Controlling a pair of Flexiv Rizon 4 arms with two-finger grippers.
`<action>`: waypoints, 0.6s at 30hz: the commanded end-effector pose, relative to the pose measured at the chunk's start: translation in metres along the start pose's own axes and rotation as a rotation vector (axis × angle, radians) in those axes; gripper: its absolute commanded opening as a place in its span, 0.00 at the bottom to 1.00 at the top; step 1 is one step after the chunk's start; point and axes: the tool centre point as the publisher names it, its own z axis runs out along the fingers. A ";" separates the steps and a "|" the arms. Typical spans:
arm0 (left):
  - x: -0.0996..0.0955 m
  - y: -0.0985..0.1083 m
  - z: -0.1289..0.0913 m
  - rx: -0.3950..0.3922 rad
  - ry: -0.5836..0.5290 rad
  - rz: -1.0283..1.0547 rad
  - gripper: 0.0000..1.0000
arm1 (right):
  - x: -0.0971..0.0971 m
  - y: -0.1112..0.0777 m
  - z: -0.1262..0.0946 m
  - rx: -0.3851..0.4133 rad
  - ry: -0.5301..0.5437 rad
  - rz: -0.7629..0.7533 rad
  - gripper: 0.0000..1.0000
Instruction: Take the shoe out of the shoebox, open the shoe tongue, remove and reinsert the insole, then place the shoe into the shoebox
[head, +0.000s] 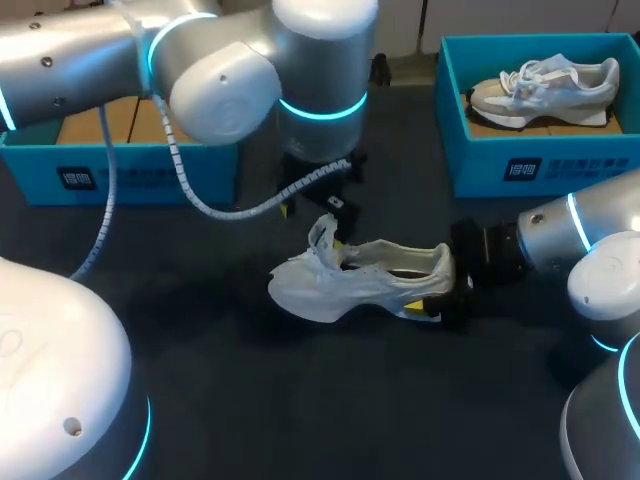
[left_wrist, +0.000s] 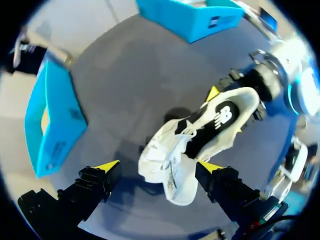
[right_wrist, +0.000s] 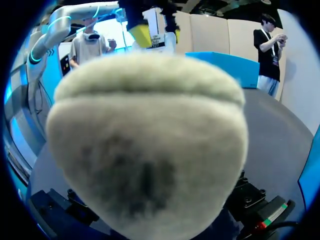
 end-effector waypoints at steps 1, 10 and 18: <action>-0.008 -0.002 -0.021 0.068 0.012 0.288 1.00 | 0.000 -0.001 0.004 0.007 -0.002 0.002 0.00; 0.010 -0.030 -0.039 0.098 0.112 0.693 1.00 | 0.000 -0.001 0.004 0.007 -0.002 0.002 0.00; 0.047 -0.036 -0.039 0.144 0.159 0.833 1.00 | 0.000 -0.001 0.004 0.007 -0.002 0.002 0.00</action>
